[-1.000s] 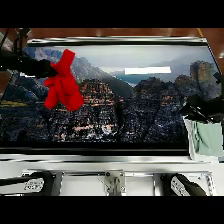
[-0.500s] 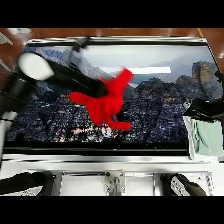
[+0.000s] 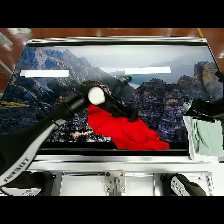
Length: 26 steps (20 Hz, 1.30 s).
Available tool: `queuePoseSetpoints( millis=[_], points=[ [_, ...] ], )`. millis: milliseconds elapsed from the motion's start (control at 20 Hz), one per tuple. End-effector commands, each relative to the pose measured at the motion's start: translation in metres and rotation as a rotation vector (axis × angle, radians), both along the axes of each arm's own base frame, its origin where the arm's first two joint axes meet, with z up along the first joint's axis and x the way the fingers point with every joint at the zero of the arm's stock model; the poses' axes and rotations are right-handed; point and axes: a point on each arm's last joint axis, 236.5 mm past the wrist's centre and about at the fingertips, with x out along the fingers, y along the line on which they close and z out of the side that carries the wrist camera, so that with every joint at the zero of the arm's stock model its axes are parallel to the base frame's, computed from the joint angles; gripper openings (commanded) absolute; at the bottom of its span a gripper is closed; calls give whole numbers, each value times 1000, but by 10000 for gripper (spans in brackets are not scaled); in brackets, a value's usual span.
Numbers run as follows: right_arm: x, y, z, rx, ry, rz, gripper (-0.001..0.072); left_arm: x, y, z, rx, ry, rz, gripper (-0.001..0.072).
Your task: Fold the shirts.
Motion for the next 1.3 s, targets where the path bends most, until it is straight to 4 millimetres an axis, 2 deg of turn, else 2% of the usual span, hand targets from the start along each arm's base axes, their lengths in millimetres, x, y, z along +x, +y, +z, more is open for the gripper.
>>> queuePoseSetpoints(
  millis=[0,100,150,200,250,350,400,500,650,800,900,1000,1150,1200,1250],
  points=[
    [5,-10,-1,-40,-17,-11,461,45,88,24,37,50,127,701],
    [8,-17,-5,-67,-20,-9,464,56,152,42,65,59,188,701],
    [8,-20,-9,-74,-4,-10,578,55,181,42,84,77,226,701],
    [10,-21,-15,-71,14,-7,692,49,202,37,99,100,256,701],
    [11,-21,-22,-62,37,-4,692,40,219,26,113,136,288,701],
    [10,-20,-34,-35,93,2,691,9,234,-11,132,239,333,702],
    [10,-20,-40,-28,115,4,685,-9,231,-32,125,296,351,702],
    [12,-21,-45,-23,129,4,685,-32,211,-66,66,382,383,702],
    [10,-20,-53,-18,143,6,685,-46,174,-107,-17,442,443,703],
    [-2,-15,-68,0,192,14,685,-46,141,-128,-50,457,463,704],
    [-11,-13,-78,12,227,24,685,-43,127,-142,-54,462,486,704],
    [-21,-13,-88,10,264,31,685,-38,121,-152,-45,439,497,704],
    [-44,-21,-106,-28,356,36,685,-23,115,-150,-64,387,522,699],
    [-54,-19,-114,-22,390,39,685,-18,114,-148,-72,374,532,633],
    [-63,-15,-121,-8,420,43,685,-15,113,-146,-77,365,535,388]
  ],
)
